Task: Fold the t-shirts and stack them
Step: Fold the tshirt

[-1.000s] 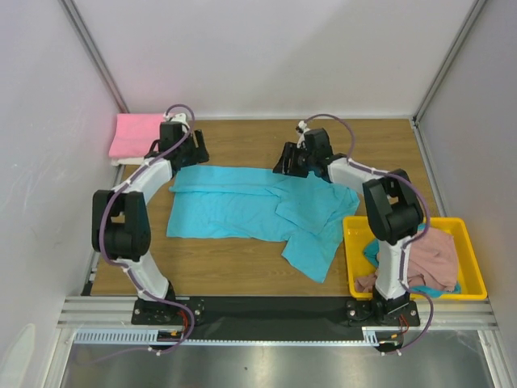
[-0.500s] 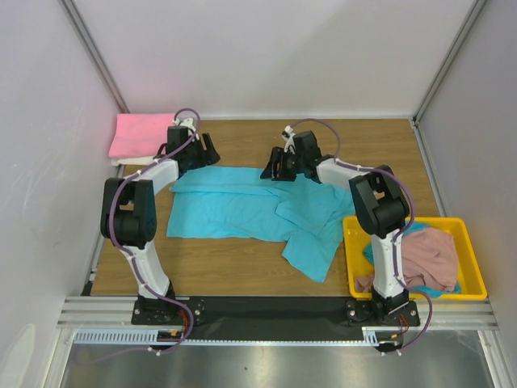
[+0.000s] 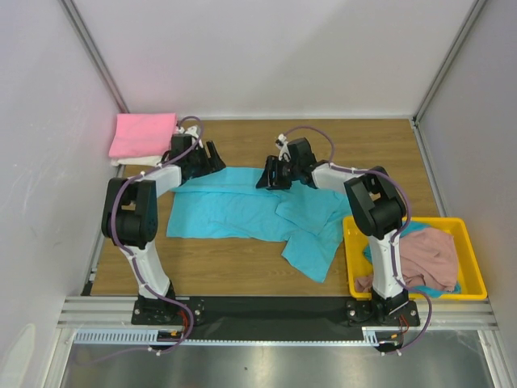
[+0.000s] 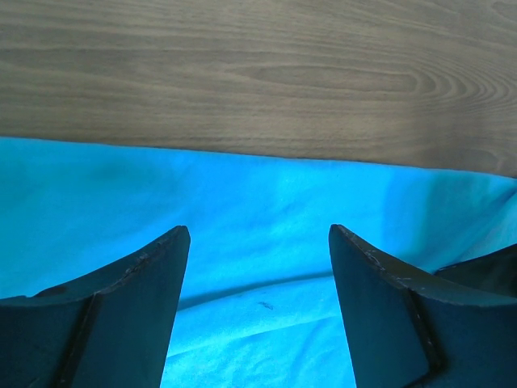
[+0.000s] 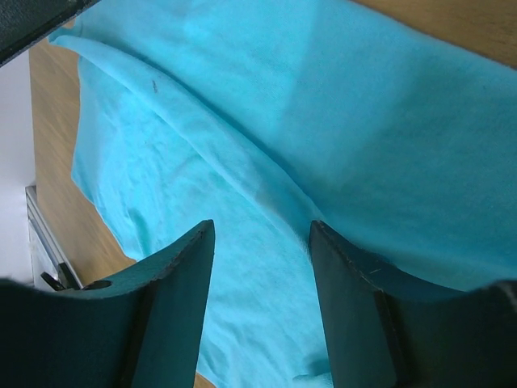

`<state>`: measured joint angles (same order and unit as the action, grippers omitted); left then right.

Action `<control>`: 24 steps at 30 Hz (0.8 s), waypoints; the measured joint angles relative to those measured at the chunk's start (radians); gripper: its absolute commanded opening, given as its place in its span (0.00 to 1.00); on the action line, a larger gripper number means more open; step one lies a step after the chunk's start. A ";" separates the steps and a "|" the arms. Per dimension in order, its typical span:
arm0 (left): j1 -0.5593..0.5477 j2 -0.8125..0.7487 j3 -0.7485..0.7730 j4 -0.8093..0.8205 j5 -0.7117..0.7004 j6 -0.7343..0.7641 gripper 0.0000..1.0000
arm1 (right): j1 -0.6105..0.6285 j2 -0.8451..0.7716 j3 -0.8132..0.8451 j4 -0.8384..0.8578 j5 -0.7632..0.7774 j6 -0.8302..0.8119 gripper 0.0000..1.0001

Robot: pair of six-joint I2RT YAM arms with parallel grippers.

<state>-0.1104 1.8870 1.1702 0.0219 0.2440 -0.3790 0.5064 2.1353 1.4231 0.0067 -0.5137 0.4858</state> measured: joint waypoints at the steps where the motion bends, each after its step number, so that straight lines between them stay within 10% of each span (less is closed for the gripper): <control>1: 0.000 0.000 -0.006 0.005 0.004 -0.007 0.76 | 0.000 0.000 -0.003 0.000 0.000 0.000 0.55; 24: -0.080 -0.018 -0.105 0.021 0.028 -0.047 0.75 | 0.034 -0.068 -0.140 -0.024 -0.034 -0.061 0.49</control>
<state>-0.1909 1.8690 1.0653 0.0433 0.2722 -0.4263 0.5407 2.0670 1.2831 -0.0170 -0.5472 0.4244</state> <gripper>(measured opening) 0.756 0.480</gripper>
